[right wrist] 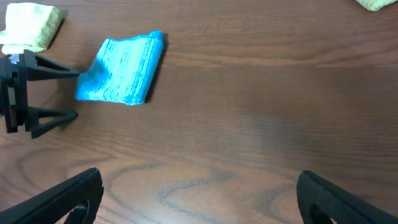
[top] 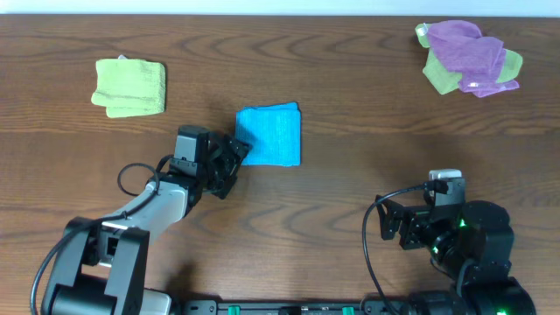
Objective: Fold the cloth
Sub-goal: 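Push the folded blue cloth's left side with the left gripper to square it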
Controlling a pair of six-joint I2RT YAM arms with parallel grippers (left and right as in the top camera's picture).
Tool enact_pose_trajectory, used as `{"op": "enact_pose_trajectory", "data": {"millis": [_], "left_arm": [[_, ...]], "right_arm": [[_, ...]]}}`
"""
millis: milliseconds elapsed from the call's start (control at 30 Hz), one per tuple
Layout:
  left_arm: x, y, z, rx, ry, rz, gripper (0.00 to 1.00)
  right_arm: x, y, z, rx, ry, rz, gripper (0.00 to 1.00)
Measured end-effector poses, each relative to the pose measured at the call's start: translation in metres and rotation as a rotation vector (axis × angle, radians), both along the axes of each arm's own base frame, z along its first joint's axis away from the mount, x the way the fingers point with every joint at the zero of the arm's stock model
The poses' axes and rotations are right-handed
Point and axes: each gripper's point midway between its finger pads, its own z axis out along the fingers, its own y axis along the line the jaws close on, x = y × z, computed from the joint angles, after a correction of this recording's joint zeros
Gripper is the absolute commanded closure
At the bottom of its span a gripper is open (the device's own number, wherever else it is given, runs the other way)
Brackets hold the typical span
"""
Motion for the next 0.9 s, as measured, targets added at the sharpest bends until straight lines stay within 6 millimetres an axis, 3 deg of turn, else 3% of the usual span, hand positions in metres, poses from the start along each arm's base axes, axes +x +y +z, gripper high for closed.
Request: {"op": "enact_pose_trajectory", "data": {"millis": [533,733,833,900], "left_arm": [[0.031,-0.009,0.002,-0.067,-0.077,0.039,0.05],[0.041,-0.013,0.002,-0.094,-0.102,0.045,0.0],[0.046,-0.017,0.0,-0.099,-0.116,0.042,0.19],[0.046,-0.022,-0.004,-0.096,-0.117,0.033,0.25]], "right_arm": [[0.0,0.0,0.0,0.0,0.0,0.0,0.01],[0.0,0.0,0.0,0.0,0.0,0.0,0.01],[0.0,0.0,0.0,-0.001,0.0,0.0,0.01],[0.0,0.0,0.0,0.0,-0.001,0.0,0.01]]}}
